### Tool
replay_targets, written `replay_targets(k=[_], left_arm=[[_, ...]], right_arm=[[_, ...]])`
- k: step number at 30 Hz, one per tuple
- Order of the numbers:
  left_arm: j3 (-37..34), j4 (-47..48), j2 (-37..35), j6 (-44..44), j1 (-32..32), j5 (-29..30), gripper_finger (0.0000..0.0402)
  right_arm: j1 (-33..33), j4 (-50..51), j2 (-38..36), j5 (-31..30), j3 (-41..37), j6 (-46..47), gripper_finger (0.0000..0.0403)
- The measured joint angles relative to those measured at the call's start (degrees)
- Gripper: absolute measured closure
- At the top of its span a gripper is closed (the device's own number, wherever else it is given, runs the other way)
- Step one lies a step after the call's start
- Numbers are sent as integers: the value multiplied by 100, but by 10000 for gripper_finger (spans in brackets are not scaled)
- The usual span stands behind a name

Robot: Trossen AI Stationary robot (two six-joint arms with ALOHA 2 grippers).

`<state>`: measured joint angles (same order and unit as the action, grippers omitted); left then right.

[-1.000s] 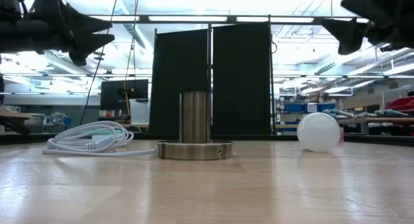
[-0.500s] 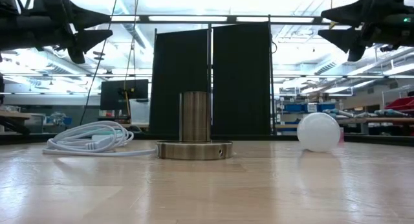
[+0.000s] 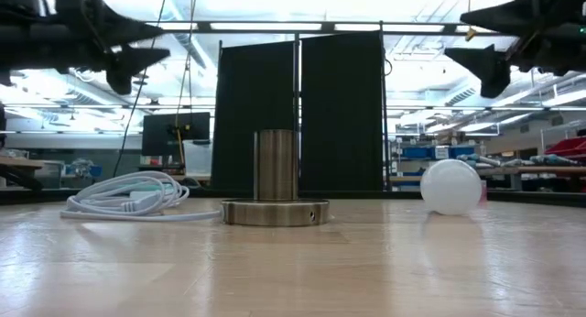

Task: Screw lightbulb
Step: Insert the lightbulb into the lamp

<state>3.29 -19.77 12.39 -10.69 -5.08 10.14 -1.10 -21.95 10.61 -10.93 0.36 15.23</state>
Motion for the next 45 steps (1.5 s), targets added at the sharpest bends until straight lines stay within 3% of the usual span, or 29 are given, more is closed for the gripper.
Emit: replay_targets(k=[12,19,23,27,32,36,45], left_arm=[[1306,-192,2378,664,3,-525,170],[1663,-685,3220,755,454,-997,170],[1683,-1295,3480,947,945,-852,170],[1683,-1408,3576,1152,1353,-155,170],[1679,-1345,3727,1160,1577,493,170],[1679,-1355,3935,938,1588,508,170],[1674,-1363,4143,741,1609,401,170]], right_arm=[[-145,257,1768,-89,1134,28,96],[-900,1310,3052,-1163,2327,112,96],[-1464,2073,3713,-2184,3123,338,96],[-1944,3330,4233,-3194,3928,1376,96],[-2342,4958,4897,-4020,4598,3022,96],[-2406,6046,5509,-4026,4807,4434,96],[-2518,6164,6623,-3252,4822,6009,96]])
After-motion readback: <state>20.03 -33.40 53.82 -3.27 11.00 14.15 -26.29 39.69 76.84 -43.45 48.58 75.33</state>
